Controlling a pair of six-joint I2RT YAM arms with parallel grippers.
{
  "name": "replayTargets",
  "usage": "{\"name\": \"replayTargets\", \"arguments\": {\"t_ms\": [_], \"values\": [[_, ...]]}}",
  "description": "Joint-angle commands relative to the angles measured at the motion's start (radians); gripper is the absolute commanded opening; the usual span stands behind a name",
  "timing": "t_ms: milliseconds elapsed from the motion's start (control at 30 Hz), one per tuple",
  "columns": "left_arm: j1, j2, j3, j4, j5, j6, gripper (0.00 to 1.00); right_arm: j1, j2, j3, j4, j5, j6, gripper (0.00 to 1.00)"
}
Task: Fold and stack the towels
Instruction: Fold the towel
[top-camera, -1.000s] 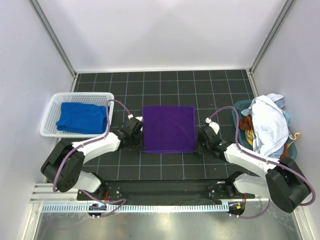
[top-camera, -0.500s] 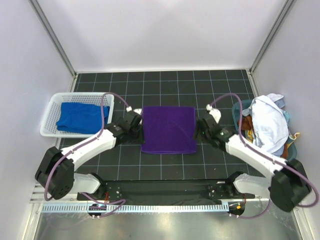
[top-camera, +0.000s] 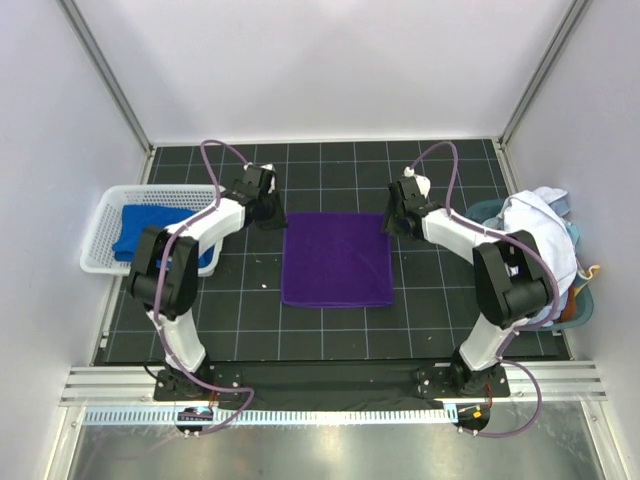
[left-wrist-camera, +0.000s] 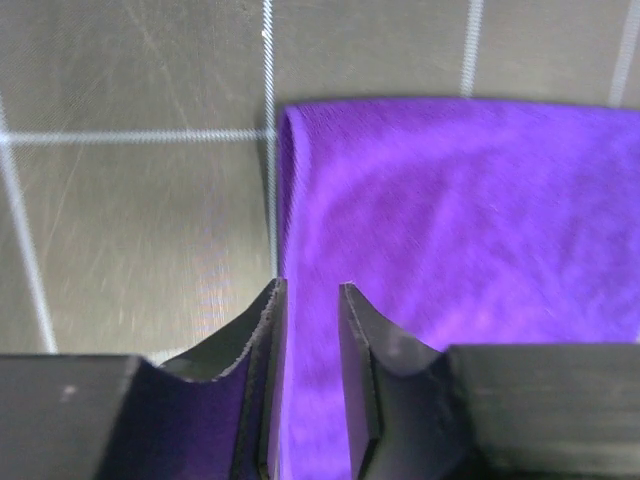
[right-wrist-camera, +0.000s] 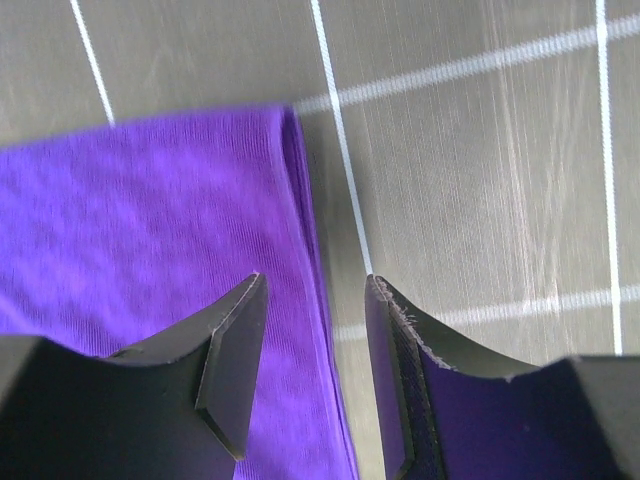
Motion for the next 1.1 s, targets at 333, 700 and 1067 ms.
{"name": "replayTargets", "arguments": {"t_ms": [333, 700, 1067], "values": [[0.058, 0.244, 0.215, 0.077, 0.122, 0.078, 0.38, -0.049, 0.218, 0.201, 0.062, -0.051, -0.076, 0.43], [0.065, 0.335, 0.288, 0.065, 0.103, 0.069, 0.26, -0.076, 0.276, 0.255, 0.061, -0.045, -0.096, 0.27], [0.087, 0.359, 0.343, 0.056, 0.115, 0.089, 0.24, -0.091, 0.291, 0.272, 0.114, -0.094, -0.147, 0.31]]}}
